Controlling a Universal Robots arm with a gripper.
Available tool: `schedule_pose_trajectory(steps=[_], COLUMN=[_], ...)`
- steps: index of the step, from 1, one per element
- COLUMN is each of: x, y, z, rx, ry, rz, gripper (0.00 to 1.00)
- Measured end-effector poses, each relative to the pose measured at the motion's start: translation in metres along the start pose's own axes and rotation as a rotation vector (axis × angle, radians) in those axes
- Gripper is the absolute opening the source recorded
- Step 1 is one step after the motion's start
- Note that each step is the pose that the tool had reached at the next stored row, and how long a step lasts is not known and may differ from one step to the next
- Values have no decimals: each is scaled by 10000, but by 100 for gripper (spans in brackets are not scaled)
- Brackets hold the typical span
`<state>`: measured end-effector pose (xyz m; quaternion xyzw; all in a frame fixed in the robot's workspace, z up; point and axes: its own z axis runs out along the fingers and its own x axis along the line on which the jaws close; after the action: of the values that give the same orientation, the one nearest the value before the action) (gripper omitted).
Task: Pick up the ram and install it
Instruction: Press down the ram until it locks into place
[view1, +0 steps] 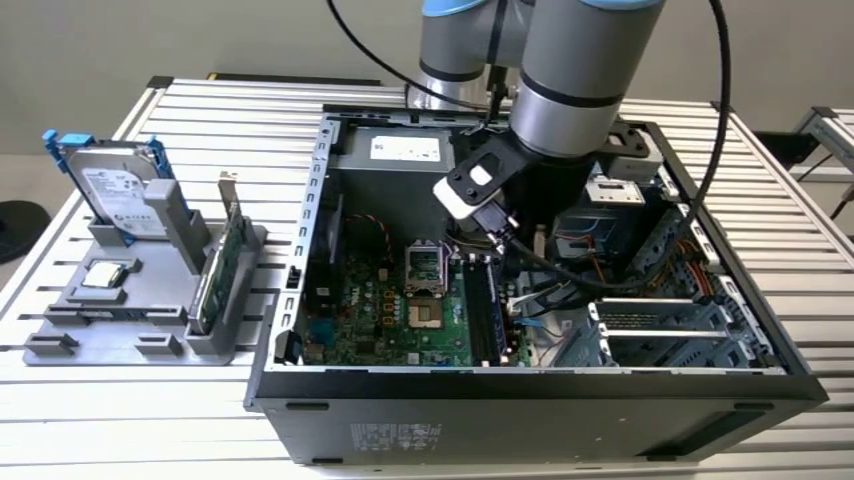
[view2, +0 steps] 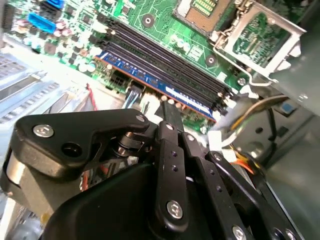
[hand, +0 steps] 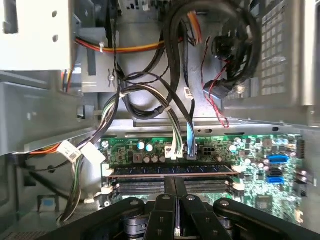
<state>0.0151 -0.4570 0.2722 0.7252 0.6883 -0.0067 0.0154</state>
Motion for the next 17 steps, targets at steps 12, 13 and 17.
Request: schedule_pose_trajectory(steps=[12, 13, 17], x=[-17, -17, -17], y=[7, 7, 7], z=[-526, -532, -534], rx=[1, 0, 0], ry=[-3, -1, 0], rz=[0, 0, 0], gripper=[0, 0, 0])
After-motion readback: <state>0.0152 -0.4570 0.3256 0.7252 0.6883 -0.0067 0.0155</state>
